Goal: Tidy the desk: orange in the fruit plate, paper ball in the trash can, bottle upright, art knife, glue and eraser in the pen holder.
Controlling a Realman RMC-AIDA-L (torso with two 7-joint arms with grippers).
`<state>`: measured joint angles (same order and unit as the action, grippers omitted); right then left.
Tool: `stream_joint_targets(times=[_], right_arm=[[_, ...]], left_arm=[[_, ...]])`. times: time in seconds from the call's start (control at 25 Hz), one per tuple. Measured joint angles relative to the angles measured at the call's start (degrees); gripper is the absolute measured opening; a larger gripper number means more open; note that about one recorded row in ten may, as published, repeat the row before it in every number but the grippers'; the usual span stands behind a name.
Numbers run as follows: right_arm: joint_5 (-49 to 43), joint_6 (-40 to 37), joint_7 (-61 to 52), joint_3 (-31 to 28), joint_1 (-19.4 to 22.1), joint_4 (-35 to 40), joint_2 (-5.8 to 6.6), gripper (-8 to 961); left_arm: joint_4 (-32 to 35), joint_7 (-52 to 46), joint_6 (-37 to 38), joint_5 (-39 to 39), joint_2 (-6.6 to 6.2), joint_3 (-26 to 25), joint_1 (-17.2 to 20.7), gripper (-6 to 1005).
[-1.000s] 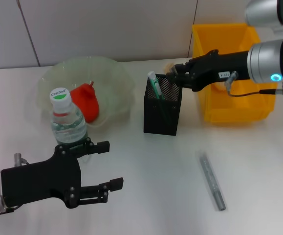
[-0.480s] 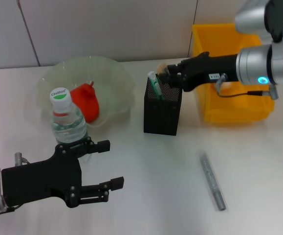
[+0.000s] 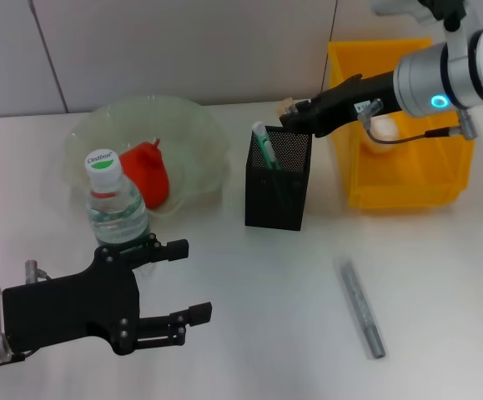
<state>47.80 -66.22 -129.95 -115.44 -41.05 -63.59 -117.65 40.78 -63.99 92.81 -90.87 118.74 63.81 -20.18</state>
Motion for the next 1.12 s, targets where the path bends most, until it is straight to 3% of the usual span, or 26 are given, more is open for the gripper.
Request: stream_joint_targets(times=[0.32, 1.12], right_arm=[[-3.8, -4.0, -5.0, 0.1, -2.0, -1.8, 0.05, 256], [-3.9, -0.8, -5.2, 2.5, -2.4, 0.8, -0.12, 256]], left_arm=[[0.0, 0.0, 0.1, 0.0, 0.00, 0.1, 0.0, 834], [-0.4, 0.0, 0.1, 0.0, 0.00, 0.1, -0.2, 834]])
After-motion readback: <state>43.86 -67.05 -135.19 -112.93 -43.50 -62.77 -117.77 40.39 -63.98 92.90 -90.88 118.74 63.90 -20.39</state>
